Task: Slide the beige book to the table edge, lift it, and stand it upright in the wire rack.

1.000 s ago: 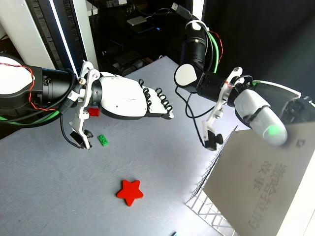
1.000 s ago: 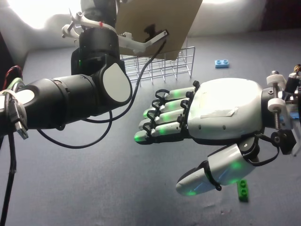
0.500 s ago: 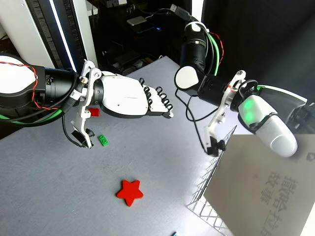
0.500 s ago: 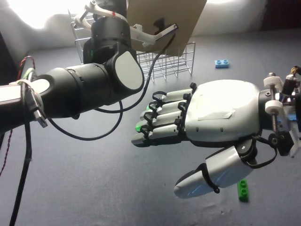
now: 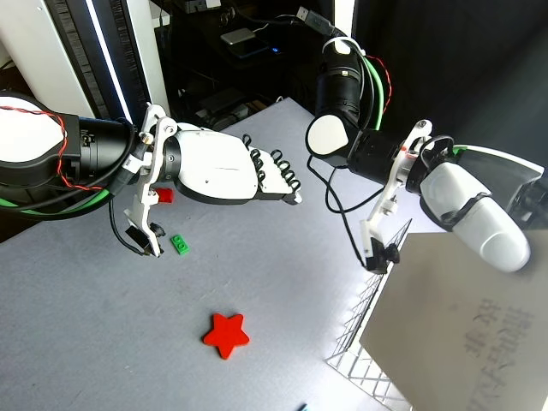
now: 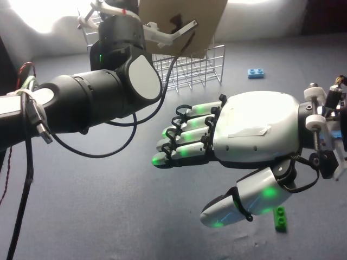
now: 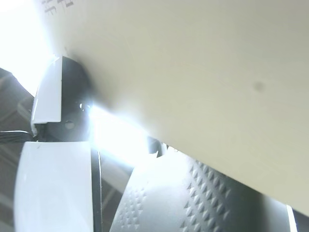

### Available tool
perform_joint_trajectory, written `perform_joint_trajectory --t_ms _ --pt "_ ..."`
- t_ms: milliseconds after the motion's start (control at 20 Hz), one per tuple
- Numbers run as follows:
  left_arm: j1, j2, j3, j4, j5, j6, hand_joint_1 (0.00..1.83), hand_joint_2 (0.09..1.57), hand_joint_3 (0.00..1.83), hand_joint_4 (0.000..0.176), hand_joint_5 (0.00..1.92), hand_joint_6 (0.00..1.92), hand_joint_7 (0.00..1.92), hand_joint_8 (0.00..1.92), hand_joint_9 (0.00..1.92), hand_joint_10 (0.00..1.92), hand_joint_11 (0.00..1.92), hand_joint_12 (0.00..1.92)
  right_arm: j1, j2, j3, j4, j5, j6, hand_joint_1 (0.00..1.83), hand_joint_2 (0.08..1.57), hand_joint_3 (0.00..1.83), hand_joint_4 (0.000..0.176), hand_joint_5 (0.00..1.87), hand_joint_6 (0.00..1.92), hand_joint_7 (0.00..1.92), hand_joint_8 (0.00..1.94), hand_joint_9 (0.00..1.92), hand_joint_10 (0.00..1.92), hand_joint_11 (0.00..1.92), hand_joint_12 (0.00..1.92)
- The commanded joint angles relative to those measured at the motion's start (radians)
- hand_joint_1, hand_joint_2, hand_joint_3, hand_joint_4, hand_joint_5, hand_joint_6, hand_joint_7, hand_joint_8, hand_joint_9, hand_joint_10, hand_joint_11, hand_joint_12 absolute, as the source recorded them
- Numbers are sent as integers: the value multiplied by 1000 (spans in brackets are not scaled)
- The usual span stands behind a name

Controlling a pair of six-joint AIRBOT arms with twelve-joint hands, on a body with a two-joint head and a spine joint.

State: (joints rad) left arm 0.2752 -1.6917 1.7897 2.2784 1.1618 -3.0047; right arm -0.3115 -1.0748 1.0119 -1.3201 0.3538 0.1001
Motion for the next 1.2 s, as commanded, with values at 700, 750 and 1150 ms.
perform_joint_trajectory --t_ms 700,750,1150 --pt "78 10 0 -78 211 -12 1348 1194 0 0 821 1158 816 1272 737 1522 518 1701 16 -8 -6 37 50 1 0 1172 0 0 164 2 139 2 121 4 0 414" --pt "76 10 3 -78 211 -12 1216 1194 1 0 839 1168 826 1329 743 1443 527 1705 16 -8 -6 37 50 0 0 1172 0 0 167 1 141 1 121 2 0 401" --pt "35 -9 64 -46 200 -12 1182 1208 1 0 809 1182 820 1395 733 1417 549 1699 18 -13 -9 37 50 0 0 1179 0 0 193 0 172 1 151 2 0 457"
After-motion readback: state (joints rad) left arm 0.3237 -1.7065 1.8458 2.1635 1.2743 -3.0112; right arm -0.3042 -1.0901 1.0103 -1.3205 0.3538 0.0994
